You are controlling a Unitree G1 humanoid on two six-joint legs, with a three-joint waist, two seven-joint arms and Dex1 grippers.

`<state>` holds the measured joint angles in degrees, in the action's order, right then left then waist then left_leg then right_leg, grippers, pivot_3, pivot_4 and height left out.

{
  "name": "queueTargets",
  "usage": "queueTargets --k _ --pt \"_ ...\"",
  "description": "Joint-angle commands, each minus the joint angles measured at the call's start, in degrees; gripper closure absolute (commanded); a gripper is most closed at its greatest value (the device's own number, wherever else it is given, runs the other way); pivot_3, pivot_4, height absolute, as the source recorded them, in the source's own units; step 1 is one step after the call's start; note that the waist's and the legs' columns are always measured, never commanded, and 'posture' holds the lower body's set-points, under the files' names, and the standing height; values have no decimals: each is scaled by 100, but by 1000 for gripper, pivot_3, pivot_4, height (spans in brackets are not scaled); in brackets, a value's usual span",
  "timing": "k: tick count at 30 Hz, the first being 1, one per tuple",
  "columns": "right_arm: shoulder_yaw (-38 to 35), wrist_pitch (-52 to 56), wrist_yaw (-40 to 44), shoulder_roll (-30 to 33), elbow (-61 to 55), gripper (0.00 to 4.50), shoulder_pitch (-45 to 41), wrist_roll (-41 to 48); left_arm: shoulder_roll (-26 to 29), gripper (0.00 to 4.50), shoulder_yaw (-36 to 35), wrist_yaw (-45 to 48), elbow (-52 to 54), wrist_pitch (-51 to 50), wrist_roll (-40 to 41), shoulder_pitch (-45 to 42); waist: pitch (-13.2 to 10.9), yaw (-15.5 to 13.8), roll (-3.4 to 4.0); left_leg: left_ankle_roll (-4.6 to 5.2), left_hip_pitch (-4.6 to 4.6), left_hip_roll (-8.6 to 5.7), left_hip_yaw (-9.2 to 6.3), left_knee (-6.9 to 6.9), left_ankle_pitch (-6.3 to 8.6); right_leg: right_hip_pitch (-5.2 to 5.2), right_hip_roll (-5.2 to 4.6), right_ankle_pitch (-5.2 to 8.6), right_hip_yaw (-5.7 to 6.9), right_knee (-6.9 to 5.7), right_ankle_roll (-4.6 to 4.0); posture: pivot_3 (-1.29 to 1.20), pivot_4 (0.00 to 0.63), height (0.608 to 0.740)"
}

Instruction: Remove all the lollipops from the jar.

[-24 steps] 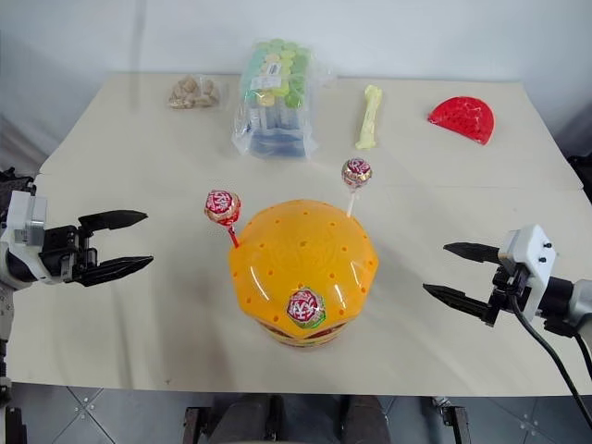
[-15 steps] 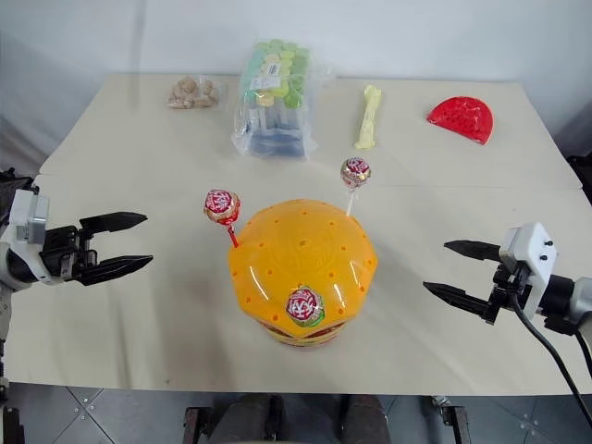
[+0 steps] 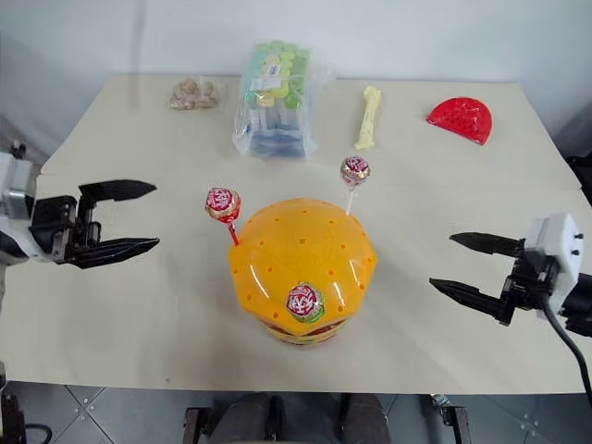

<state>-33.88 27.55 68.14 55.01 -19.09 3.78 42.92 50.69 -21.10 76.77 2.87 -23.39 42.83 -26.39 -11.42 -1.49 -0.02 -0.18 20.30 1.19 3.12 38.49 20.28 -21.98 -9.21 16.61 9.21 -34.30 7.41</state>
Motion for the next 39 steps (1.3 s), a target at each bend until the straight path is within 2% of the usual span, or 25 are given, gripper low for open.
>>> queueTargets --k 1,8,15,20,23,36,39 --pt "-570 368 71 182 -492 46 31 641 -64 0 278 123 266 -220 330 -419 0 -2 0 0 0 0 0 5 0 0 0 0 -1 -4 0 0 150 740" --pt "-1047 854 -26 207 -920 46 163 1281 -413 0 894 539 264 -476 601 -1147 -1 -8 -2 9 6 0 -2 51 8 5 0 -1 -5 -25 -1 0 150 740" --pt "-981 746 -590 -207 -1352 46 248 1322 -1205 0 1492 914 59 -568 708 -1809 -2 -13 -7 9 5 -1 -2 62 9 6 -1 -4 -9 -34 -1 0 150 740" --pt "-954 652 -858 -381 -1485 46 232 1320 -1424 0 1747 1062 -303 -517 478 -2087 -2 -4 -8 9 6 -1 -2 62 9 5 0 -4 -8 -35 -1 0 150 740" --pt "-982 638 -988 -433 -1550 0 240 1375 -1569 585 1790 1092 -443 -463 481 -2230 -2 5 -8 10 5 -2 0 62 9 5 0 -4 -11 -35 -1 0 150 740" --pt "-1226 496 -1050 -414 -1565 0 510 1355 -1741 4475 1828 899 -491 -811 594 -2772 -4 -21 -11 13 8 -3 -3 69 10 7 -1 -6 -10 -35 1 0 150 740" --pt "-1239 457 -1025 -377 -1503 0 488 1320 -1874 4475 1673 676 -568 -935 737 -3003 -4 -21 -12 13 7 -3 -3 69 10 8 -1 -6 -10 -35 2 0 150 740"
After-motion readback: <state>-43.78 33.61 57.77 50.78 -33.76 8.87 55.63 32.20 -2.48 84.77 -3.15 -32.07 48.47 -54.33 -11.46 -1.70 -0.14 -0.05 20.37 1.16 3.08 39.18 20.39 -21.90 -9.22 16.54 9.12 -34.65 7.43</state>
